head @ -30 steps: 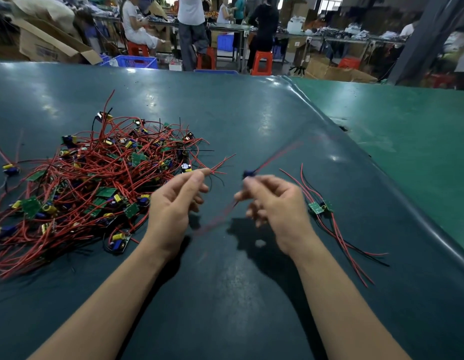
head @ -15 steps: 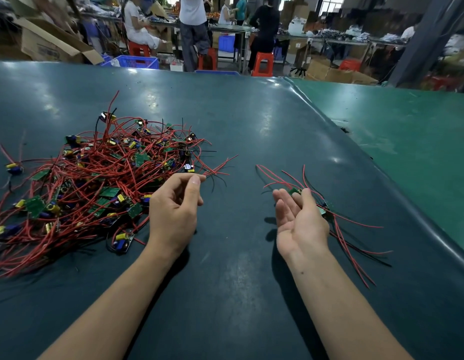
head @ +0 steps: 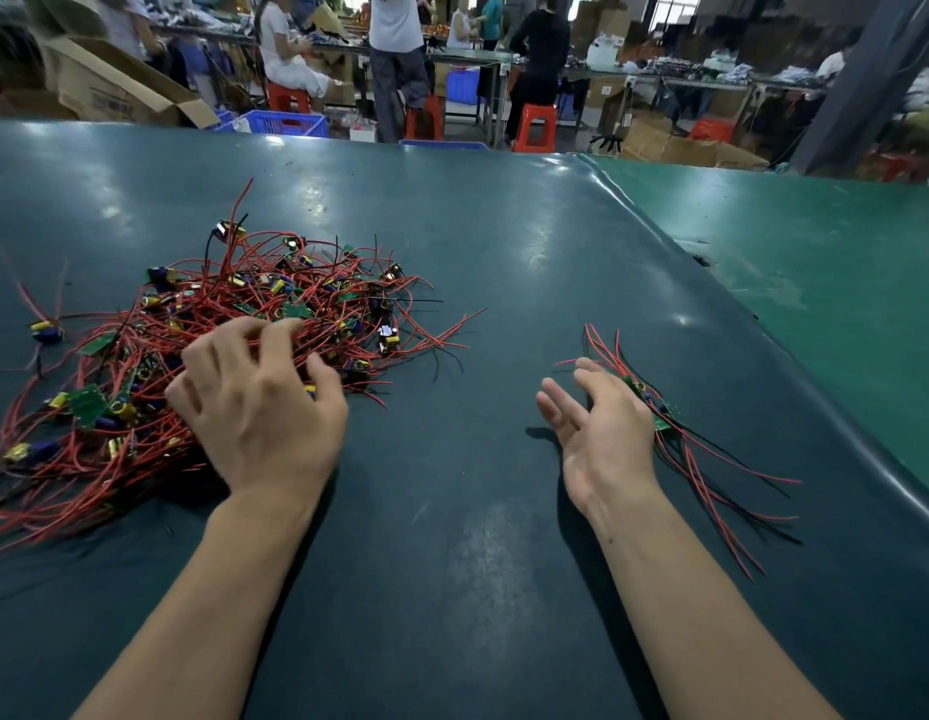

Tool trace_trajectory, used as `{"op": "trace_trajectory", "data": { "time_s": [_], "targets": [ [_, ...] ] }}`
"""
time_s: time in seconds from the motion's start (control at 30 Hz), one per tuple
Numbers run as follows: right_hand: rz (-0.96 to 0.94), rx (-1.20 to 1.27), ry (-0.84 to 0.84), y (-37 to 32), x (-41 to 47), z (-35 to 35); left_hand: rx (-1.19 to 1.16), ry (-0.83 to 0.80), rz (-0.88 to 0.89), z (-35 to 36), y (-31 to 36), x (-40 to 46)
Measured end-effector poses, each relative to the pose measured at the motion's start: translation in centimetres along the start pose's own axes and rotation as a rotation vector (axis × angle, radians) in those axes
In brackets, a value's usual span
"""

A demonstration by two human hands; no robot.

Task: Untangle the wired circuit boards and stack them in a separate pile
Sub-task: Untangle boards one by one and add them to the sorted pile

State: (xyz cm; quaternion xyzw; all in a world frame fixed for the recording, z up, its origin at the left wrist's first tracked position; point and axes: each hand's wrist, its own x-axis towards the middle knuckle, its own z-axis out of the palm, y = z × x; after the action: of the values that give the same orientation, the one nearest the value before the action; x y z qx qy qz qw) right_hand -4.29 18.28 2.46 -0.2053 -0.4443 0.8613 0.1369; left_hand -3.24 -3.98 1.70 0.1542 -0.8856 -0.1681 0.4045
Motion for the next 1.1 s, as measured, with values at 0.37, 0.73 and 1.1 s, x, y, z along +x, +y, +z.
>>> {"op": "trace_trajectory", "data": {
  "time_s": [0.37, 0.73, 1.1],
  "targets": [
    [-0.292, -0.566, -0.246, 1.7, -1.1, 0.9, -0.04, 0.02, -0.091, -0.3, -0.9, 0.7],
    [0.052, -0.316, -0.662, 1.7, -2.3, 1.6, -0.613, -0.093, 0.632, 0.1, 3.0, -1.9],
    [0.114, -0.231, -0.935, 2.0, -1.7, 1.0, -0.813, -0.217, 0.474, 0.0, 3.8, -2.6]
  ]
}}
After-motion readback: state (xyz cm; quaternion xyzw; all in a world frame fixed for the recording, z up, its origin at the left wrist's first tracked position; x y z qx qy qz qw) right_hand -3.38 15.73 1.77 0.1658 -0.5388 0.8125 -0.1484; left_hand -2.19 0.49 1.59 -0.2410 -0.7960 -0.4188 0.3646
